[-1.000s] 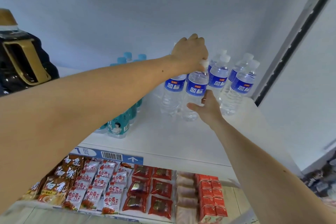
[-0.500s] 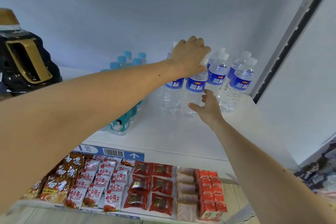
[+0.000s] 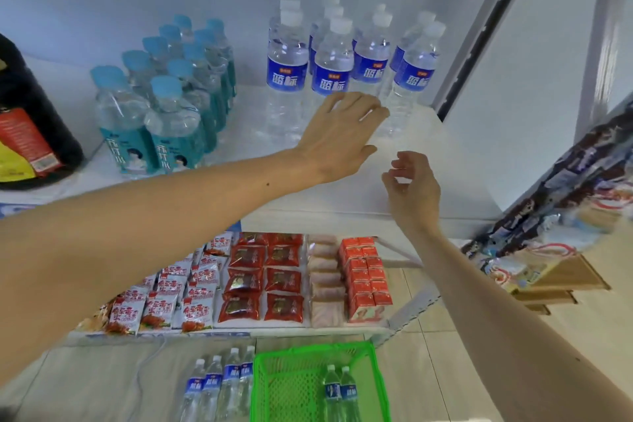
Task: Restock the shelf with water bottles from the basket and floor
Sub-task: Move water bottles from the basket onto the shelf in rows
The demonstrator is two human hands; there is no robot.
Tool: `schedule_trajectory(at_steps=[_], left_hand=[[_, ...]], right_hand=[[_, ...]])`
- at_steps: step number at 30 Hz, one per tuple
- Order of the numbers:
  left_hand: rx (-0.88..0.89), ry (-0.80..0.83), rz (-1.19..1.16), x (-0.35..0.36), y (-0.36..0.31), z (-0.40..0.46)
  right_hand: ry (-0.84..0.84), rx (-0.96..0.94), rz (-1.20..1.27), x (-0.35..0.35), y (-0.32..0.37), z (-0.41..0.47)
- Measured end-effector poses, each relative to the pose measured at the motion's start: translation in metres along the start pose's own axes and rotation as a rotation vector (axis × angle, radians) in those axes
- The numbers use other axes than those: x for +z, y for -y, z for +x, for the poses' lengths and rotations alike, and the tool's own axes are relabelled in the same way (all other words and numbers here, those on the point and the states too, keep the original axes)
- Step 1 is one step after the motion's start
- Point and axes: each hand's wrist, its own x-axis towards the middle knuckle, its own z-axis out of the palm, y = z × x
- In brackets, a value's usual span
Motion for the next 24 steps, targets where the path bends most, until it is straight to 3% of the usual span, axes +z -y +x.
schedule_trajectory(at_steps=[4, 10, 14, 24], left_hand=[[-0.030, 0.084, -0.019, 0.016, -0.037, -0.028], [-0.093, 0.081, -0.041, 0.031, -0.098, -0.074], [-0.086, 0.098, -0.051, 0.051, -0.139, -0.121], [-0.327, 0.547, -0.124, 0.184, -0.175, -0.283]], right_hand=[[0.023, -0.034, 0.024, -0.026, -0.019, -0.025], [0.043, -0.203, 0.014, -0.058, -0.055, -0.066], [0.123, -0.194, -0.002, -0.059, -0.098, -0.099], [0.348, 0.067, -0.060, 0.013, -0.265, -0.206]])
